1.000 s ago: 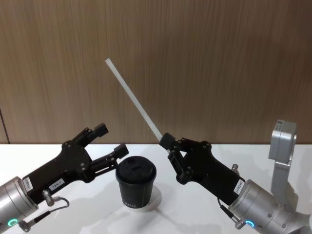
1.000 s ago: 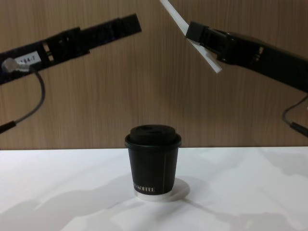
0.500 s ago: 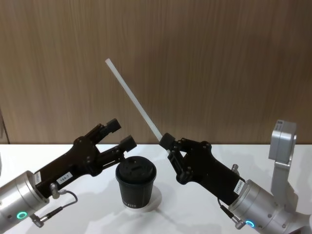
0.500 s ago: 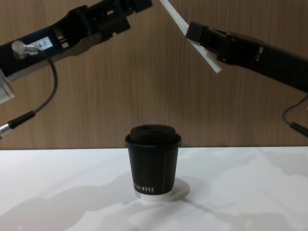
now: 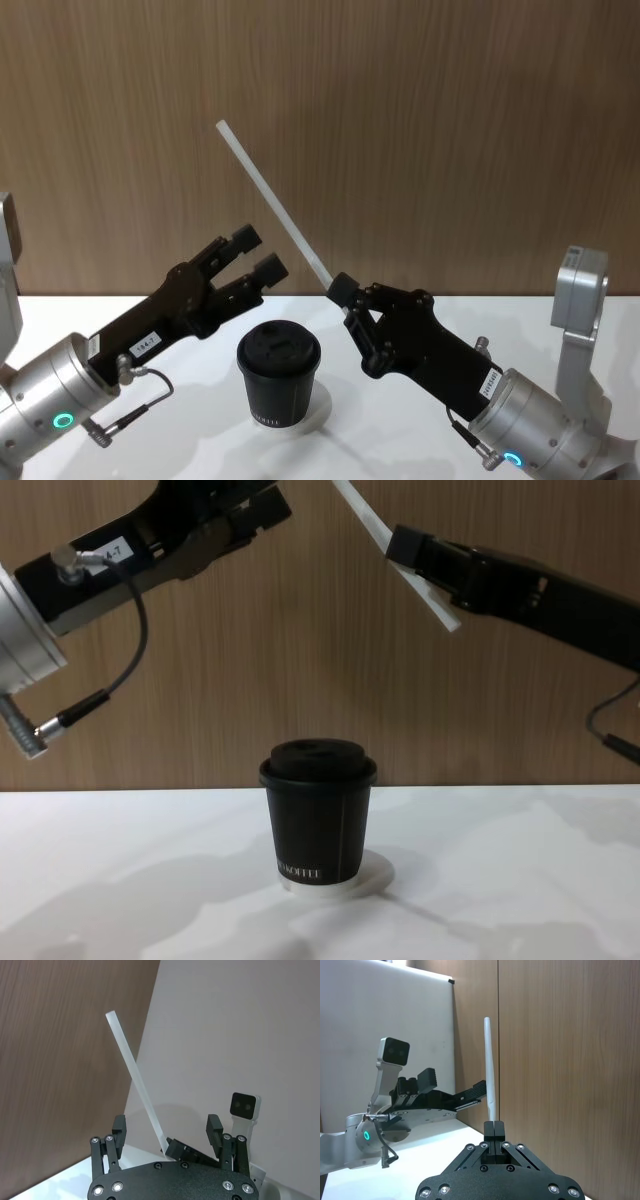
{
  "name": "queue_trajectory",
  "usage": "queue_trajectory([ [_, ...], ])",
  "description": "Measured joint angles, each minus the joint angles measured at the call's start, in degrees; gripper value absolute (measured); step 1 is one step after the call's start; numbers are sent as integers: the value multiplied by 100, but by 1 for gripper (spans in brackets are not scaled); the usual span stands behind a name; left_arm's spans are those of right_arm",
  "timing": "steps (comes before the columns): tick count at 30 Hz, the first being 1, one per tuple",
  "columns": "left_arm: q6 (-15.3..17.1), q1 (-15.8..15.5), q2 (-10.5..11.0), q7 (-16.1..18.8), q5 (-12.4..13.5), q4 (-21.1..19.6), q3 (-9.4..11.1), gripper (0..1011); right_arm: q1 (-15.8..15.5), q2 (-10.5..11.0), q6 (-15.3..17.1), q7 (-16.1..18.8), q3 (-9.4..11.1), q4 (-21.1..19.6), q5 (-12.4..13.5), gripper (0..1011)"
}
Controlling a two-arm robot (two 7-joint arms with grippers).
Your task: Pick up the straw with one hand, pass it to the other hand, and insert it into the cup.
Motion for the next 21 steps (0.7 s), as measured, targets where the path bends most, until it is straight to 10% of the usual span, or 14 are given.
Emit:
queue_trajectory([
  [21, -211, -549, -279, -249, -74, 496, 220, 1003, 0, 0, 0, 0, 0, 0, 0, 4],
])
